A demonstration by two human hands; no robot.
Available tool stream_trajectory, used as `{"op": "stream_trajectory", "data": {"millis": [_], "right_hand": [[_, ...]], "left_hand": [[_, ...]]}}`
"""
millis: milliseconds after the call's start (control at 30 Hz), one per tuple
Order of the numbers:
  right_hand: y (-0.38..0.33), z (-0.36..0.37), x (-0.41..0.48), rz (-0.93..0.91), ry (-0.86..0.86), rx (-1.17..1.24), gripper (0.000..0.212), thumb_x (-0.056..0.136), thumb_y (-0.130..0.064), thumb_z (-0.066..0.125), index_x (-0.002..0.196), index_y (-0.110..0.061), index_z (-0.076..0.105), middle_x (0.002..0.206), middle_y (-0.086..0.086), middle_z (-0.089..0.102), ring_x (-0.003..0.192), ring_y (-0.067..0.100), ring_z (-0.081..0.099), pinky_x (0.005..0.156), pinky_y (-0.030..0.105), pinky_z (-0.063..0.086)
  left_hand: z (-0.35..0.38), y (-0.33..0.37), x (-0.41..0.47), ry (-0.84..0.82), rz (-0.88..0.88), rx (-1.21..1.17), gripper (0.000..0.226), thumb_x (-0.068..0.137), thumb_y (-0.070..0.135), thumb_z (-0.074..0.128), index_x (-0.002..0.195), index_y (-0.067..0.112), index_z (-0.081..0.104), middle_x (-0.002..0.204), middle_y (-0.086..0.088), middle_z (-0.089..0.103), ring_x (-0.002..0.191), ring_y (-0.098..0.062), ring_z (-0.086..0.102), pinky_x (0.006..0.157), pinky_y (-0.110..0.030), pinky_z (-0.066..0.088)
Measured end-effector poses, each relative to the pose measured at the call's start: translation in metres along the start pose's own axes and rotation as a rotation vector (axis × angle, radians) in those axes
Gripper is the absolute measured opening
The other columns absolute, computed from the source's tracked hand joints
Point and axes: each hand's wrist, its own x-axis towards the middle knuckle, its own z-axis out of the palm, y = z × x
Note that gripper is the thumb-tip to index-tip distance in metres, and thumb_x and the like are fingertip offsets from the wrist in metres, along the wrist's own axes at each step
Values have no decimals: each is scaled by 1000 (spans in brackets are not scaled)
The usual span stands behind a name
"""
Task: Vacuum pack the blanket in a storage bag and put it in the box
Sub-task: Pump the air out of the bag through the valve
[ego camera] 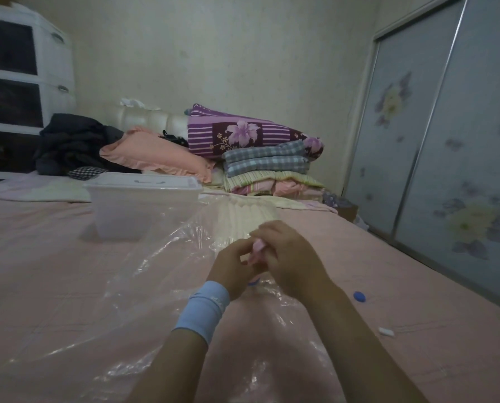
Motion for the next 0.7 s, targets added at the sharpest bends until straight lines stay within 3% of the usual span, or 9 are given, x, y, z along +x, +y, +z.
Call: {"op": "stream_trajectory", "data": {"millis": [67,133,233,300,433,500,600,700], "right_hand": [[-13,-20,9,-92,152,-16,36,93,-8,51,123,-12,69,126,4,63,116,21,59,95,34,52],[-31,-46,18,-209,428,4,33,96,-9,48,122,-5,68,124,11,65,117,23,61,98,31,52],[-41,-55,21,-268,700,-13,30,99,-6,46,116,2,70,117,17,66,114,26,62,96,28,51],[-30,-36,15,-214,633,-39,33,97,-6,44,118,-1,69,119,15,65,116,26,60,98,27,49],[-5,3,-1,-2,34,3,42,88,-12,43,120,-14,69,119,1,60,110,22,58,89,39,53],[-6,-5,3,11,-24,52,41,87,-9,47,120,-14,70,119,0,60,110,21,59,91,40,52],[-27,-39,16,-160,284,45,37,93,-11,45,121,-9,69,122,6,64,114,19,59,96,34,52],[-42,-55,21,-273,663,25,28,97,-3,48,115,2,69,116,16,66,112,23,62,97,26,50]], "left_hand": [[-1,-1,2,13,16,22,39,72,10,80,98,36,68,100,9,71,90,-4,66,80,-15,53],[-2,-3,4,12,26,28,49,70,11,81,105,42,67,106,16,70,97,-2,64,84,-17,52],[-2,-4,4,-23,34,60,53,69,13,82,102,51,66,105,21,68,101,-2,62,83,-15,52],[0,-3,2,-19,28,62,51,69,11,82,102,47,67,107,15,69,98,-4,63,77,-12,51],[-1,-1,0,8,-9,31,32,74,6,77,92,31,69,96,2,70,84,-11,66,66,-13,53],[-2,-1,0,4,-7,28,31,74,8,77,92,31,69,95,3,71,83,-8,66,69,-15,54],[-4,0,2,17,19,31,47,72,9,79,105,40,68,106,13,70,91,4,64,79,-12,51],[-3,-5,4,-13,26,40,51,70,9,82,110,38,68,109,16,68,97,4,62,78,-9,49]]}}
